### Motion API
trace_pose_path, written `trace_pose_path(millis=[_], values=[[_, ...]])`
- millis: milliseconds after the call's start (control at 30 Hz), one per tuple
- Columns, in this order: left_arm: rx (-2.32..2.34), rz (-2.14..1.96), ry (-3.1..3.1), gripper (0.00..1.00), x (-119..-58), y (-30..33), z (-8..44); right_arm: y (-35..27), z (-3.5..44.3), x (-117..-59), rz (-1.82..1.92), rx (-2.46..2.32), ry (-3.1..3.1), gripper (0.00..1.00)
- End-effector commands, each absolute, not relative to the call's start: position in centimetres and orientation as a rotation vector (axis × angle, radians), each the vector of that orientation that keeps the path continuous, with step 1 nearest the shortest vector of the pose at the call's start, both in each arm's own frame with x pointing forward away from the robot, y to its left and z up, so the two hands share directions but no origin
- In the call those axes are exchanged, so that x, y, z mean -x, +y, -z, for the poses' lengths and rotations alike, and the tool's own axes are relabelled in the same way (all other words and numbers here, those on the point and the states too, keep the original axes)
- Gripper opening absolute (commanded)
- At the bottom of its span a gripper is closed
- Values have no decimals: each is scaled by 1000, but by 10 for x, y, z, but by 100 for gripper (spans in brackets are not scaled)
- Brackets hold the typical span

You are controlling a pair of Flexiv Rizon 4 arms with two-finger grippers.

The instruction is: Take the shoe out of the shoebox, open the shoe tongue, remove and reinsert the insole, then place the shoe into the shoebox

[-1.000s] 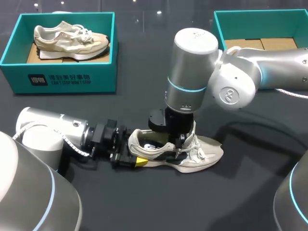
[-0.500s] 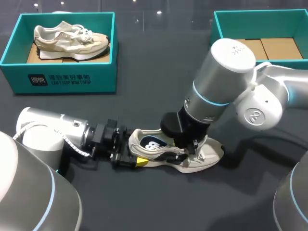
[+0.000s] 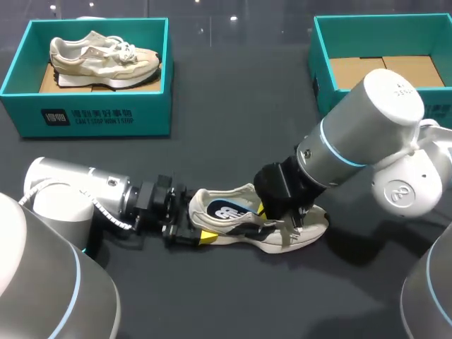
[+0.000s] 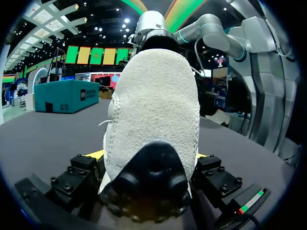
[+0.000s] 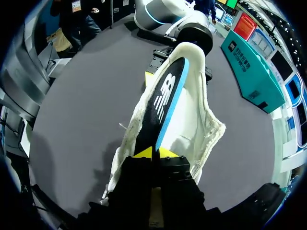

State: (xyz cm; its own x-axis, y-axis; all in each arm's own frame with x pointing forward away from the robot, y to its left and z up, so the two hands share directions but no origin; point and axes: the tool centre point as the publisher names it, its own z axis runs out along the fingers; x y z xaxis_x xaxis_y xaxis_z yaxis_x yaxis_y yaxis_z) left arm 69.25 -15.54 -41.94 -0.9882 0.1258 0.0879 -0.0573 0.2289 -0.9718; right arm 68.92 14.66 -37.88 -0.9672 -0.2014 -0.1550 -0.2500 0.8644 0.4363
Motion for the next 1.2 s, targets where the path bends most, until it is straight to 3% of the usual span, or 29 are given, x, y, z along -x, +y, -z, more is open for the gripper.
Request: trace_pose_path(millis=[33, 433, 1200], values=[[65, -1860, -2345, 0, -693, -155, 420, 142, 375, -689, -764, 384, 2903, 0], [65, -1860, -2345, 0, -693, -155, 420, 139, 365, -696, -849, 453, 2821, 0], [65, -1860, -2345, 0, -693, -155, 420, 196, 330, -708, -758, 760, 2807, 0]])
